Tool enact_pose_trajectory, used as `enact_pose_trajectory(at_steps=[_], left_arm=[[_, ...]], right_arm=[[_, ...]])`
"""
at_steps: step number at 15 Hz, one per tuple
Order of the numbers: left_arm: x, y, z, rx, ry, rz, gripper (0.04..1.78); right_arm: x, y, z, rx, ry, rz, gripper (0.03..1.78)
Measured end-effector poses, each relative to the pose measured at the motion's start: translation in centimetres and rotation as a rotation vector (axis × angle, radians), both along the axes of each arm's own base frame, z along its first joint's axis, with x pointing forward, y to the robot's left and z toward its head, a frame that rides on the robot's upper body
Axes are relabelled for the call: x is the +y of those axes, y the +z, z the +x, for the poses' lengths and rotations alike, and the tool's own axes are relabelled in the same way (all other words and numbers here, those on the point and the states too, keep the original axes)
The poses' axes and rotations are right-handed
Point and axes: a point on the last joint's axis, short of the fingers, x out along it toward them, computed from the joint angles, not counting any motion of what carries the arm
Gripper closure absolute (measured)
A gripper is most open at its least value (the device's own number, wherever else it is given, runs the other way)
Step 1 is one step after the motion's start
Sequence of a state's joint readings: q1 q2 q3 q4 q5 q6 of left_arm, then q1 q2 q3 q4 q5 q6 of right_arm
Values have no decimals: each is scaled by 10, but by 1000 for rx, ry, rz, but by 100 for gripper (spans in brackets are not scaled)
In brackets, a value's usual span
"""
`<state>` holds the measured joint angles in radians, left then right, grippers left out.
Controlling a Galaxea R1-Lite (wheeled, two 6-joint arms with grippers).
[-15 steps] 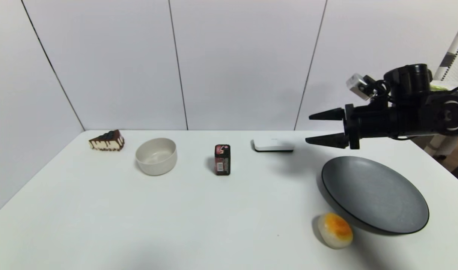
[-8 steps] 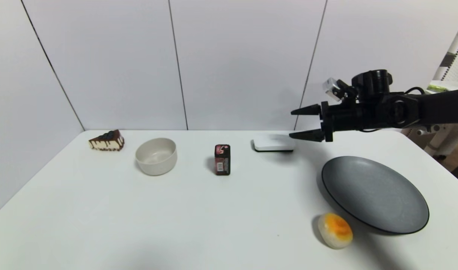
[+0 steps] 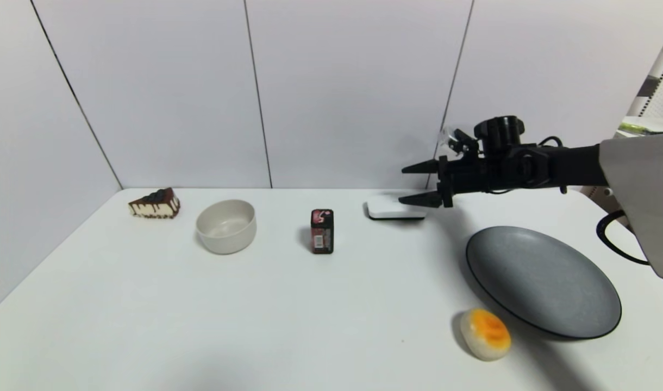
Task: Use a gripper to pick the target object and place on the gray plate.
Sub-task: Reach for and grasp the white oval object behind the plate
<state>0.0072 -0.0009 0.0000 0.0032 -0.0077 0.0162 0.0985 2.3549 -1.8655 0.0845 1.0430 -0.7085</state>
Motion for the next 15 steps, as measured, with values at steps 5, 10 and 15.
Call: enact_pose_trajectory(at_steps=[5, 10, 15], left_arm=[[0, 0, 0, 0, 0, 0, 13], [0, 0, 0, 0, 0, 0, 13], [0, 0, 0, 0, 0, 0, 13]], right_arm=[[2, -24, 16, 6, 0, -10, 11], [2, -39, 20, 22, 2, -18, 11], [2, -46, 22, 29, -13, -36, 11]])
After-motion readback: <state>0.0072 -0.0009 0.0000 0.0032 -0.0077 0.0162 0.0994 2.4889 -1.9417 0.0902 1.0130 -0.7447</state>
